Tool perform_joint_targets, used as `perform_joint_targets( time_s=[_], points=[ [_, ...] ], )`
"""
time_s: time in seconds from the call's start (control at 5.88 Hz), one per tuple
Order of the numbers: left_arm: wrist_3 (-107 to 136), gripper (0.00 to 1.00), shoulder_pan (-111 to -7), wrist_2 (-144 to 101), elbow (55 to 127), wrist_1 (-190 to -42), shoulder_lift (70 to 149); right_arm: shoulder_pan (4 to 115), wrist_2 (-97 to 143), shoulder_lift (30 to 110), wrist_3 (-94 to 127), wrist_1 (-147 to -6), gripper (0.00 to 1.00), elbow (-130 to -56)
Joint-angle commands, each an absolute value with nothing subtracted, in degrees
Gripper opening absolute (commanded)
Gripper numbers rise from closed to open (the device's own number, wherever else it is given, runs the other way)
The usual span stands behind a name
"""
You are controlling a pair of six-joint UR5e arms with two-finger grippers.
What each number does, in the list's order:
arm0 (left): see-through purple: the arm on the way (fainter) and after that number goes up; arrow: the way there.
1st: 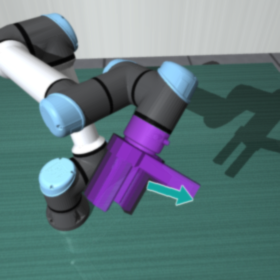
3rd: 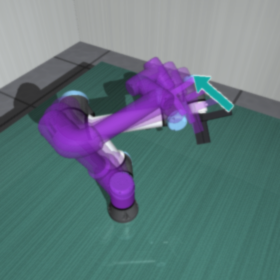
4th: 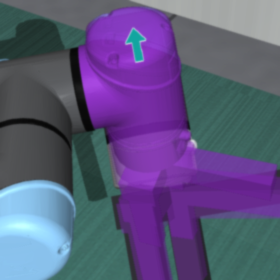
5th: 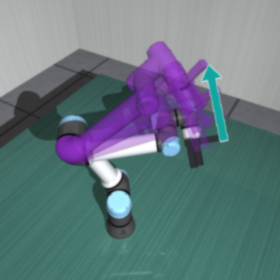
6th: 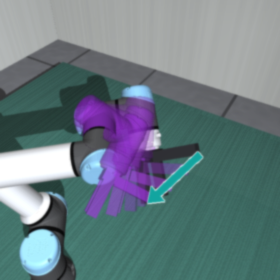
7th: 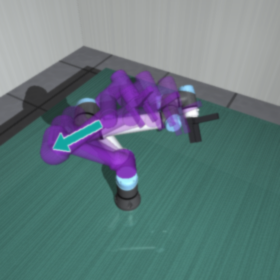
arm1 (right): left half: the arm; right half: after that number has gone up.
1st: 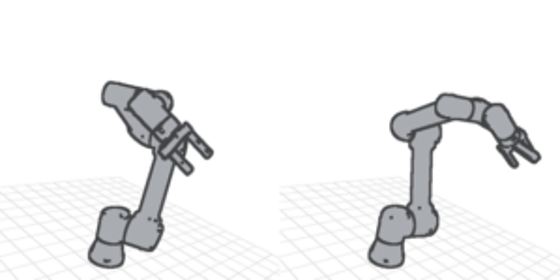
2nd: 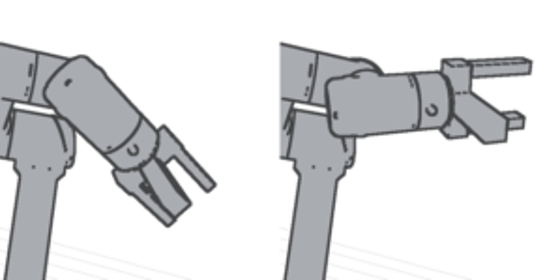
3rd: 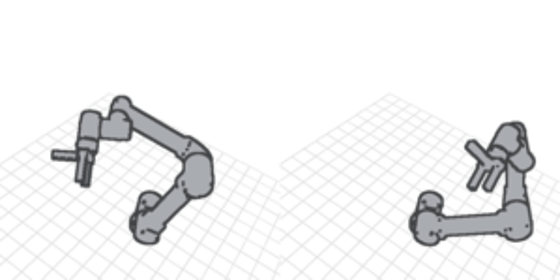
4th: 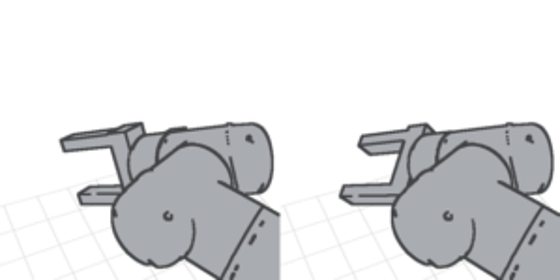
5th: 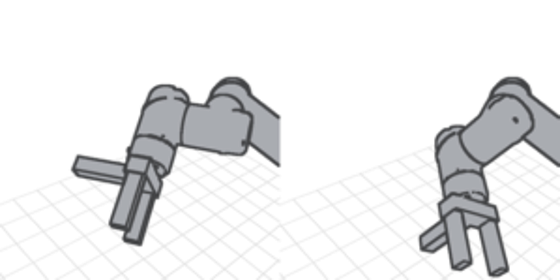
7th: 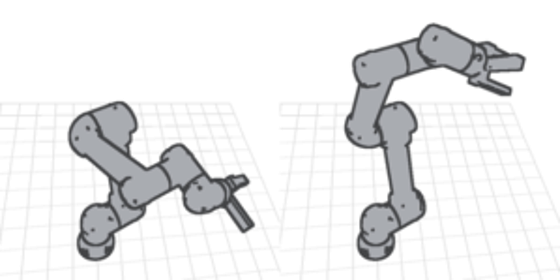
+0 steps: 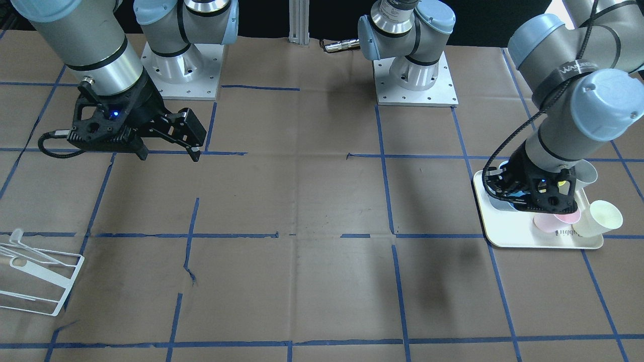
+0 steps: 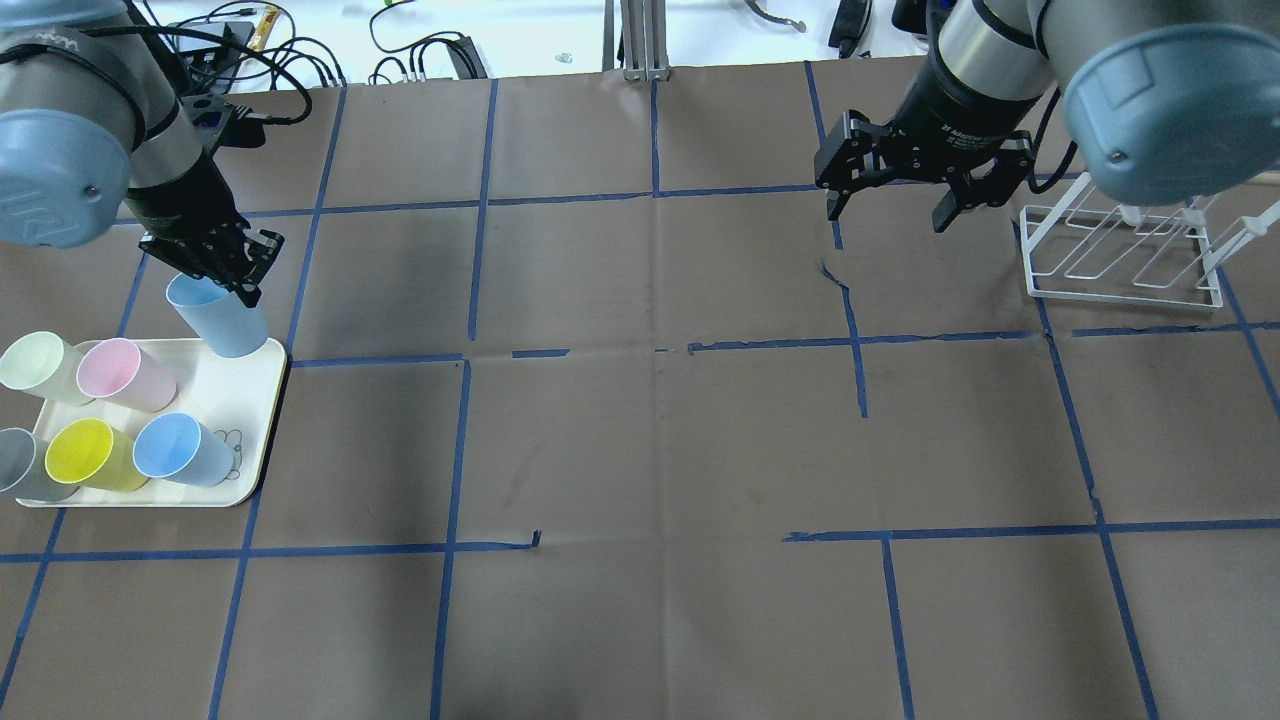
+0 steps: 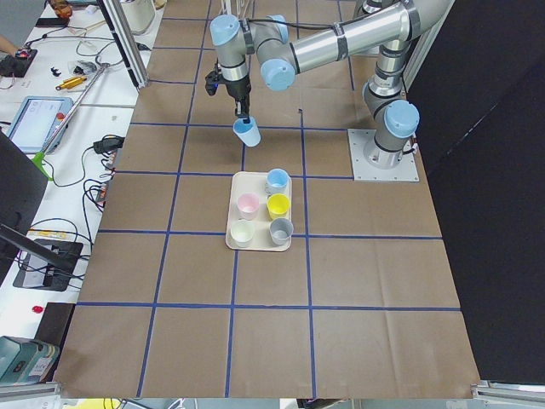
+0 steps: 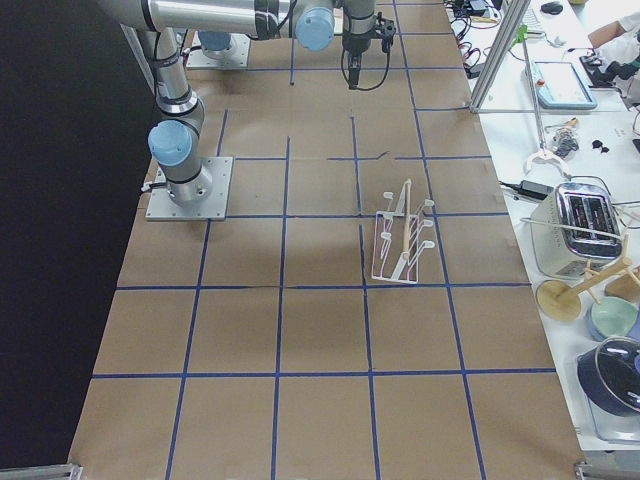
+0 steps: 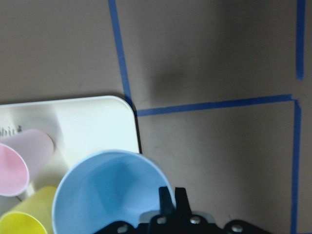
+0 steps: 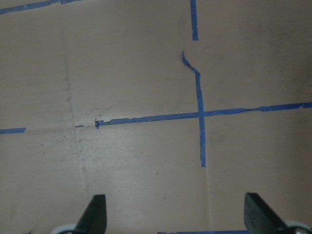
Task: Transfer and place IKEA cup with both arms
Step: 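Carry the cup with the left gripper toward the white tray while the right arm retracts, then lower the cup upright onto the white tray with the left gripper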
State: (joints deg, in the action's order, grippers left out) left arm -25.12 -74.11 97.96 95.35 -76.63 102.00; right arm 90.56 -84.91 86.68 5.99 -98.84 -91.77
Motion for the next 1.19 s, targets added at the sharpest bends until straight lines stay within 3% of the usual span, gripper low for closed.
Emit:
perform_joint_targets(
  time_s=[0.0,0.34,0.51,1.02],
  points=[
    [-41.7,0.0,-68.8,98.0,97.9,-65.6,105.2,90.4,-86.9,87.4,5.8,-100.1,1.0,-91.8],
    [-46.1,0.0,-64.4,96.7,106.9,-55.1,105.4,90.9,-89.5,87.5,6.2,-99.6,1.0,-90.7],
    [-46.0,0.01,-63.3,96.4,108.4,-55.1,105.5,91.0,-89.6,86.6,6.7,-96.0,1.0,-87.6],
    [-46.0,0.03,-62.9,91.8,109.6,-56.5,105.6,91.0,-90.8,86.1,7.9,-94.7,1.0,-87.0]
  ],
)
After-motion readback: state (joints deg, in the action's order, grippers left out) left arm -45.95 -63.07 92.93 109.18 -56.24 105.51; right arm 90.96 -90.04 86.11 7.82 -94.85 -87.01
